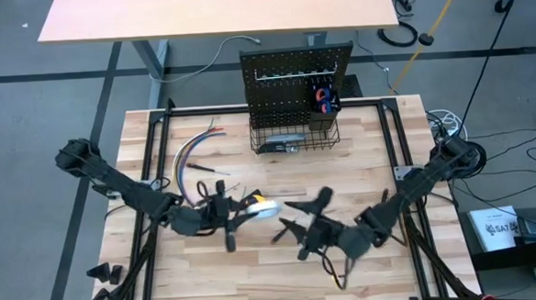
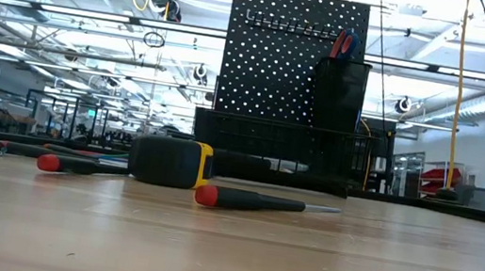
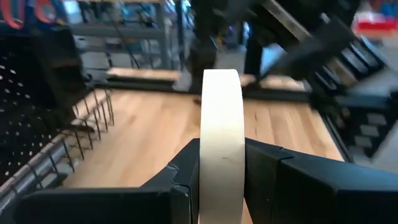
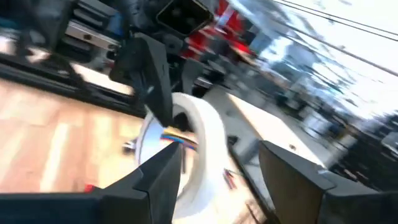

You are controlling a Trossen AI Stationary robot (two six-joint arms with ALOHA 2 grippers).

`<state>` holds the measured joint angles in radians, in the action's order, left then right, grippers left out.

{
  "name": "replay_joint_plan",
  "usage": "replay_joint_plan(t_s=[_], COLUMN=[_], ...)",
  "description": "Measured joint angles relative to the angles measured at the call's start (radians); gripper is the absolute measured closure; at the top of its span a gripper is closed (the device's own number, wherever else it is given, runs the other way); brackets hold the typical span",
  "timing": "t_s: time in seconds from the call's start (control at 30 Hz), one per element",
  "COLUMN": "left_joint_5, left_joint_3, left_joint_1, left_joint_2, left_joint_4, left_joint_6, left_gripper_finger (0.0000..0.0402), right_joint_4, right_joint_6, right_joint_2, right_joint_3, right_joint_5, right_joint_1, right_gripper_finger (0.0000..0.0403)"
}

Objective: Hang tools onto peg board
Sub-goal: Put the white masking tape into the black wire basket on the peg board

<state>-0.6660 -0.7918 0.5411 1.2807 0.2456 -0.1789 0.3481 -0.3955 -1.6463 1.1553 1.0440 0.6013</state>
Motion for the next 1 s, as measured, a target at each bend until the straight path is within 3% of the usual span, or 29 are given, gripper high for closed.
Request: replay_joint_plan(t_s=[0.17, 0.37, 0.83, 1.0], left_joint_5=[-0.001, 0.012, 0.060, 0.060], left_joint_3=[0.000, 0.000, 0.000, 0.000], left_joint_1=[-0.068, -0.119, -0.134, -0.134], left_joint_2=[0.085, 0.166, 0.192, 0.192], left_joint_4=[0.174, 0.284, 0.332, 0.332], left_joint_6=[-0.028, -0.079, -0.078, -0.078], left_gripper_finger=[0.0319, 0.0318, 0.0318, 0.0318], right_joint_4=[-0.005, -0.015, 0.041, 0.045], right_joint_6=[0.003, -0.039, -0.038, -0.010], right_joint_2=[-0.020, -0.072, -0.138, -0.137], right_joint_3=[0.000, 0.000, -0.001, -0.001], right_joint_5=[0.200, 0.518, 0.524, 0.466], right_joint_1=[0.076, 0.095, 0.034, -0.005], right_gripper_finger=[0.0204, 0.0205, 0.0205, 0.0205])
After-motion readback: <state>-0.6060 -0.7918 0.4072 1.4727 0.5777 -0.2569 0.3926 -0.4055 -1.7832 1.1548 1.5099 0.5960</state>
